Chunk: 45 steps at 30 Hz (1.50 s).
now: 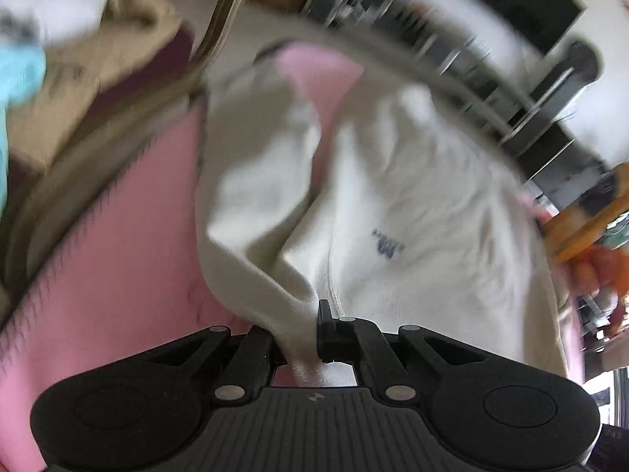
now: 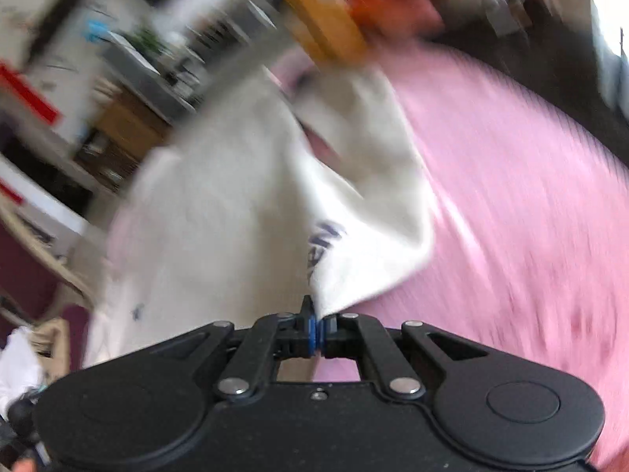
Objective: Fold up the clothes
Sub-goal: 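Lift the sweatshirt high with both grippers and shake it out, then lay the sweatshirt flat on the towel with both grippers and release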
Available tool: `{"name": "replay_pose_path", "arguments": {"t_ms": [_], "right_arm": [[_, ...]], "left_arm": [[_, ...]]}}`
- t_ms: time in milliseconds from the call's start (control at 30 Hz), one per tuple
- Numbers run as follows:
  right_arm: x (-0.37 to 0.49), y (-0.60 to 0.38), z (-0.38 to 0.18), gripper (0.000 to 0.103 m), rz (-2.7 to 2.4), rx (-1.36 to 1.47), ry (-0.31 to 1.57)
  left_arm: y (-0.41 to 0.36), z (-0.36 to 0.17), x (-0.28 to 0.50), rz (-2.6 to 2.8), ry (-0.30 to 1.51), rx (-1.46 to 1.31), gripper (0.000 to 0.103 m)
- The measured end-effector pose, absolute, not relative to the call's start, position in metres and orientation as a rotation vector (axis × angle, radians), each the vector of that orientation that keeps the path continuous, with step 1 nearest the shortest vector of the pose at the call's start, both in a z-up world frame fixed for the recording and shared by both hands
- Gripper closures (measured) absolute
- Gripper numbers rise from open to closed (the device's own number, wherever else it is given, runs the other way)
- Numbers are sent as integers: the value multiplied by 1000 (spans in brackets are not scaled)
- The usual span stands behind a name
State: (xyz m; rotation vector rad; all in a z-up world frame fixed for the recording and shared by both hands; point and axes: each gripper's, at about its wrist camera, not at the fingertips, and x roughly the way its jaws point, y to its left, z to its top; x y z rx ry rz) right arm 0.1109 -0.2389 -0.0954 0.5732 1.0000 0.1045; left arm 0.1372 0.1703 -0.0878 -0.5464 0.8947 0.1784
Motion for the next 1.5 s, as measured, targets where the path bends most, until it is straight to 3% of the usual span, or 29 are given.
{"name": "replay_pose_path", "arguments": {"t_ms": [267, 633, 767, 900, 967, 1067, 1100, 1133, 1167, 1300, 1500], "right_arm": [[102, -216, -68, 101, 122, 416, 954], [89, -232, 21, 101, 207, 423, 779], [74, -227, 3, 101, 212, 387, 817], [75, -222, -60, 101, 157, 369, 952], [78, -224, -83, 101, 149, 357, 1011], [80, -231, -104, 92, 154, 372, 1079], [78, -236, -100, 83, 171, 403, 1071], [76, -241, -97, 70, 184, 426, 1057], [73, -244, -96, 66, 193, 443, 1049], [66, -254, -105, 64, 225, 535, 1090], [64, -248, -116, 64, 325, 660, 1128]], "left_arm": [[176, -64, 147, 153, 849, -554, 102], [168, 29, 77, 83, 695, -551, 102], [157, -1, 69, 142, 776, -460, 102], [152, -62, 78, 213, 948, -427, 101], [150, -82, 82, 272, 1021, -379, 90], [152, -73, 77, 282, 1007, -371, 81], [152, -70, 72, 277, 1001, -378, 78], [152, -67, 67, 271, 995, -386, 69], [151, -66, 61, 263, 992, -397, 65], [143, -86, 36, 186, 1054, -494, 64], [130, -92, 37, 147, 1006, -489, 63]]}}
